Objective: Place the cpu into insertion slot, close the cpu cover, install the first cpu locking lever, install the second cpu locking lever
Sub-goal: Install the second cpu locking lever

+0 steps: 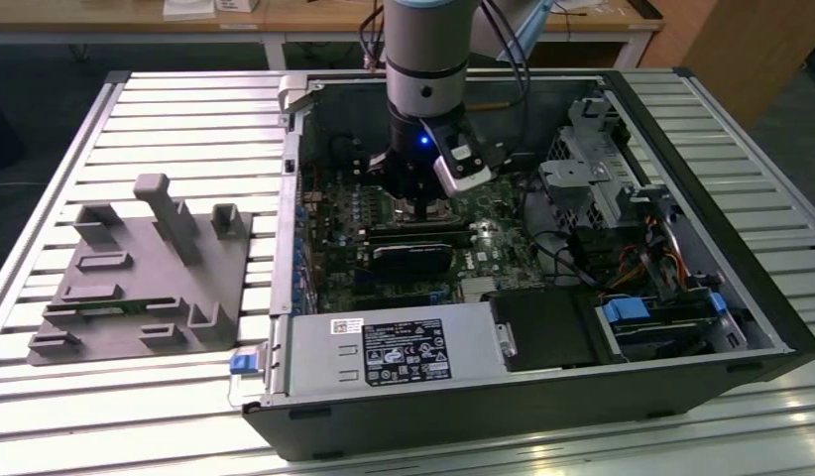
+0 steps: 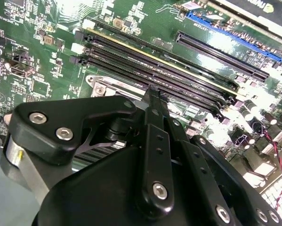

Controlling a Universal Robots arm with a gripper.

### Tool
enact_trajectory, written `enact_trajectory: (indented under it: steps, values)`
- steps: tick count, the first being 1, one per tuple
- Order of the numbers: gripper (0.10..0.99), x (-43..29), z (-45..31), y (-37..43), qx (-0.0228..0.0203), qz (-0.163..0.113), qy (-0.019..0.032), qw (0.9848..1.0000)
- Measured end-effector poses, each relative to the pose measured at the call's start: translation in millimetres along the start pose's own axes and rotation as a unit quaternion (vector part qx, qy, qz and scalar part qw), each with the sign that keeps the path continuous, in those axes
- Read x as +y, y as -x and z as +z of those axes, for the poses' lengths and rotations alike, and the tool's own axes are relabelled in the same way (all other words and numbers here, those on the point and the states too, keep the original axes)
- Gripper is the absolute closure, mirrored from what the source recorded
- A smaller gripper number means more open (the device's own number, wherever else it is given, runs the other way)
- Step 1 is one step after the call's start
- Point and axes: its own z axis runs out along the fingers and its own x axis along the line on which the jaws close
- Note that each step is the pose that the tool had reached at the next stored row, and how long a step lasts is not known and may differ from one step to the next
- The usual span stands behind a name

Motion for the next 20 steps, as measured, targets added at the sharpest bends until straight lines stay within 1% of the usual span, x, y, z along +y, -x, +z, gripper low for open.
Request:
enact_trajectory:
  steps: [8, 20]
  values:
    - [0.980, -0.5, 3.0, -1.1, 0.0001, 0.000, -0.0002, 1.0000]
    - [0.980, -0.7, 5.1, -2.6, 0.0001, 0.000, -0.0002, 1.0000]
